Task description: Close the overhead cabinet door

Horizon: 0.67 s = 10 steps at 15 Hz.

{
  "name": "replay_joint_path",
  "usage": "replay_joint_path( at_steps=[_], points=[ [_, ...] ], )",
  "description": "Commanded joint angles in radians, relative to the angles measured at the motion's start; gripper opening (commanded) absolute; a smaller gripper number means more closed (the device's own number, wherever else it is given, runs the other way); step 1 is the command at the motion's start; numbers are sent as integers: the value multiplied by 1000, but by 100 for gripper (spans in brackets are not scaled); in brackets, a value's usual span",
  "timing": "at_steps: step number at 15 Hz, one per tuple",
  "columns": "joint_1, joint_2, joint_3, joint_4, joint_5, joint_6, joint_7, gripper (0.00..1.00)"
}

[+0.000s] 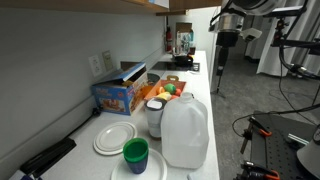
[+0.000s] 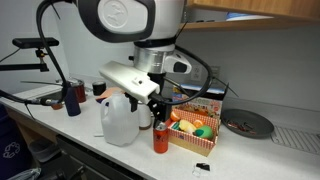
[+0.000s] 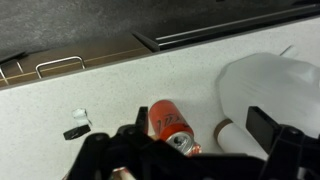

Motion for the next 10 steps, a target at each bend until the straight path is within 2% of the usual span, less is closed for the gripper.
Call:
replay_joint_path(
  at_steps=[1,5,6,9,10],
  points=[
    [-21,-143,26,-117,-72,-36,-77,100],
    [-42,-319,17,-203,-176,-112,-156,100],
    [-39,-317,4,-143,-188,-163,-187,100],
    [-54,-446,-20,-146,-213,-235,-261,100],
    [-67,-516,-26,-192,-221,-244,-278,100]
  ],
)
